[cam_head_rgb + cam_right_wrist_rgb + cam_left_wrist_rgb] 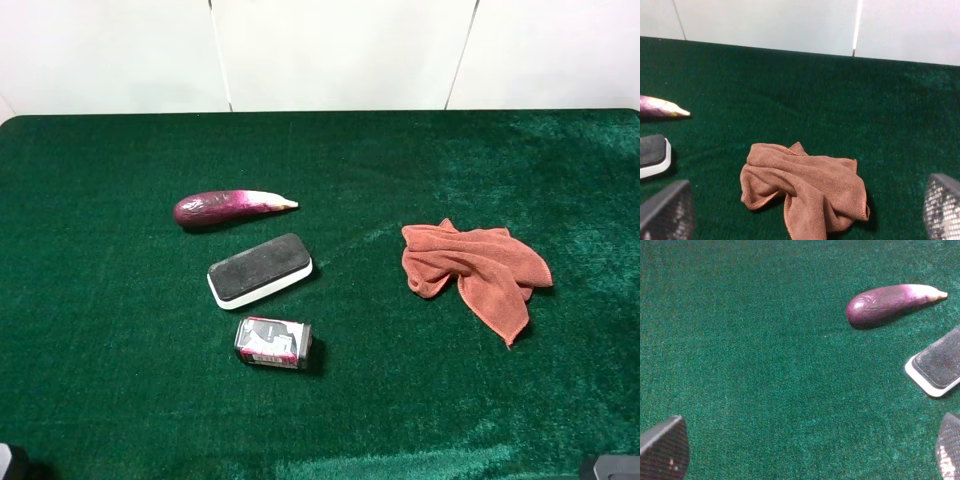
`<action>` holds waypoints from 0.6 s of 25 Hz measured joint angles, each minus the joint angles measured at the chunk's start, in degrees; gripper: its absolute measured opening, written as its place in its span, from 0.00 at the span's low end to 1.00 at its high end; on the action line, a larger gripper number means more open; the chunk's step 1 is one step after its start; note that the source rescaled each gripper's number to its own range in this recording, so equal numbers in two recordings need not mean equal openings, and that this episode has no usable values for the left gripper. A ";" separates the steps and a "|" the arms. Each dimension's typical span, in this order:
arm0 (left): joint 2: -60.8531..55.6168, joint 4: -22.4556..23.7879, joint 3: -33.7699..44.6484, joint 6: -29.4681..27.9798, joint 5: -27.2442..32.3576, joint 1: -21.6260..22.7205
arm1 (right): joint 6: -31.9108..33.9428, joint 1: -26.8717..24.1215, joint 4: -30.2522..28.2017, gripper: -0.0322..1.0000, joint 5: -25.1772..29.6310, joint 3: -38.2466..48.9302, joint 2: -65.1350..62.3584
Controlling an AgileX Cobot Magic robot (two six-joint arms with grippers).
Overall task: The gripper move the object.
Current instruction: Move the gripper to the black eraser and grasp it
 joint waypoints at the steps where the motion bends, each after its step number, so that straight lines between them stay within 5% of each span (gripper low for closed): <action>1: 0.00 0.00 0.00 0.00 0.00 0.00 | 0.00 0.00 0.00 1.00 0.00 0.00 0.00; 15: 0.00 0.00 0.00 0.00 0.00 0.00 | 0.12 0.00 0.00 1.00 0.00 0.00 0.00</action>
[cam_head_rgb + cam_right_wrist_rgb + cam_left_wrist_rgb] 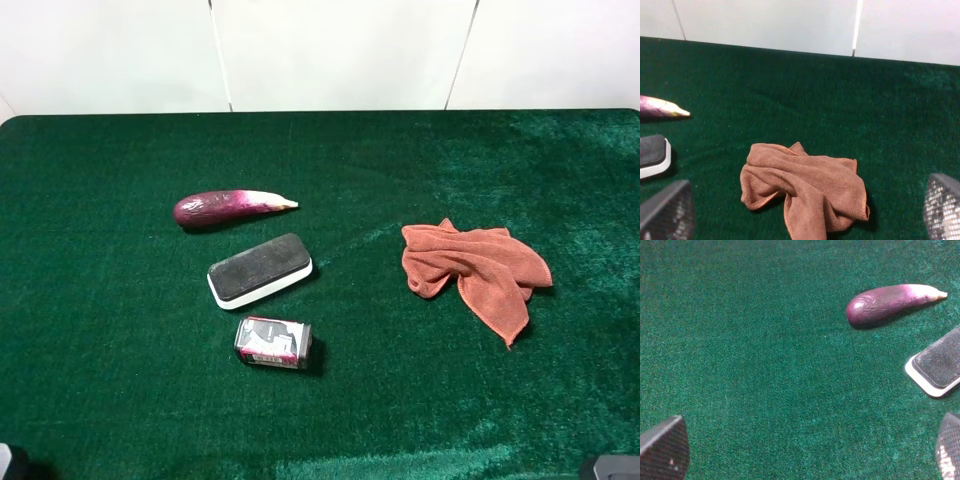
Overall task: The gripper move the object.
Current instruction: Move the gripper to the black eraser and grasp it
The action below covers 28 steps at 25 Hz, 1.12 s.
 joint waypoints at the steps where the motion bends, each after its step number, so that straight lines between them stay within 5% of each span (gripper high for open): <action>1: 0.00 0.00 0.00 0.00 0.00 0.00 | 0.00 0.00 -0.16 1.00 -0.10 0.00 0.00; 11: 0.00 0.00 0.00 0.00 0.00 0.00 | -0.85 0.00 -3.05 1.00 2.10 -4.01 6.34; 22: -0.01 0.00 0.00 0.00 0.00 0.00 | -18.29 0.00 -2.74 1.00 8.48 -12.76 27.93; 28: -0.01 0.00 0.00 0.00 0.00 0.00 | -20.65 5.05 -3.30 1.00 9.11 -15.63 38.48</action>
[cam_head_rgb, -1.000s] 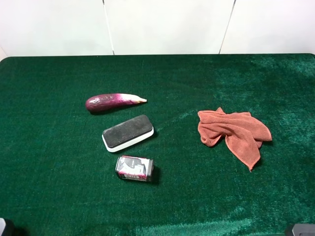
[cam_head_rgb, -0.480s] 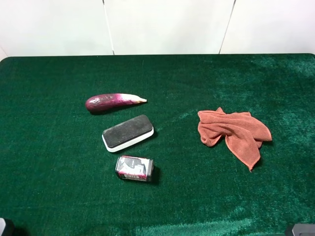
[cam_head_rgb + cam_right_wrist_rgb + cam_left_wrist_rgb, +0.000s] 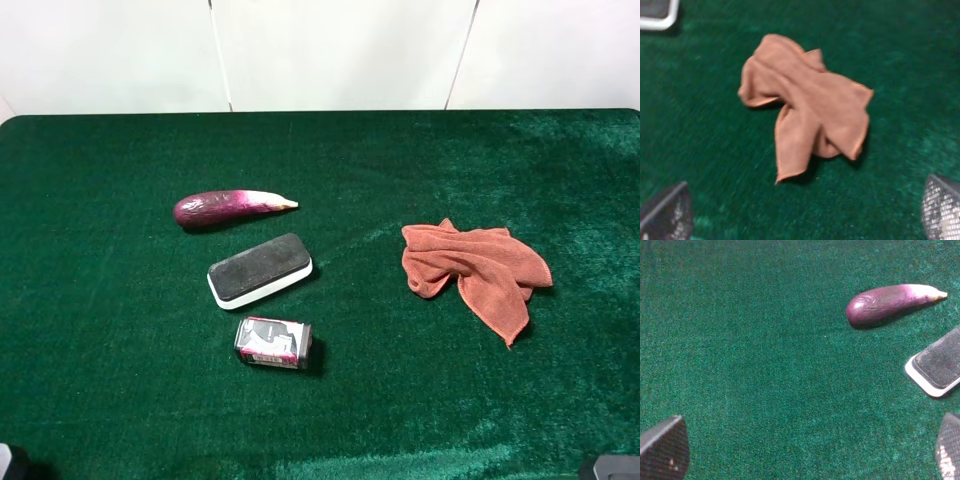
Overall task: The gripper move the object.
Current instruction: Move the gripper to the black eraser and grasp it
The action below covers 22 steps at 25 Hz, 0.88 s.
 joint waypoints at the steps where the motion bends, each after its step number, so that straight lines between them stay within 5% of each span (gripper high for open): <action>1: 0.00 0.00 0.00 0.00 0.00 0.00 | -0.04 2.07 -0.58 1.00 0.00 -0.32 1.37; 14: 0.00 0.00 0.00 0.00 0.00 0.00 | 1.97 31.24 -6.03 1.00 -8.11 -0.38 19.57; 22: 0.00 0.00 0.00 0.00 0.00 0.00 | 2.30 41.71 -8.30 1.00 -14.99 -3.09 29.97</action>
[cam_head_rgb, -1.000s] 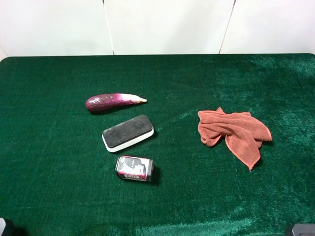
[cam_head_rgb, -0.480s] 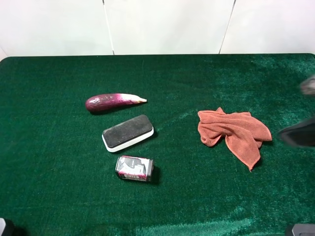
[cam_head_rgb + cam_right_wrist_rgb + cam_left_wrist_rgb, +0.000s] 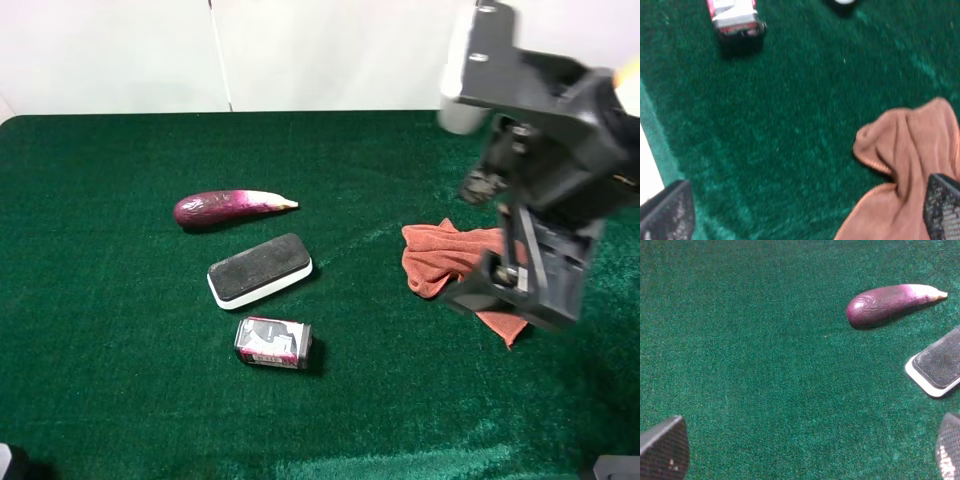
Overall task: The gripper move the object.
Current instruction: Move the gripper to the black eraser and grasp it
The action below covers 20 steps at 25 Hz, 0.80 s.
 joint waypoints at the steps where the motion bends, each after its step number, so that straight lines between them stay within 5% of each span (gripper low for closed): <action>1: 0.00 0.00 0.00 0.00 0.00 0.00 | 0.02 0.69 -0.62 1.00 -0.05 -1.39 1.49; 20: -0.04 0.00 0.00 0.00 0.00 0.00 | -12.00 5.57 -4.17 1.00 6.44 -34.40 37.87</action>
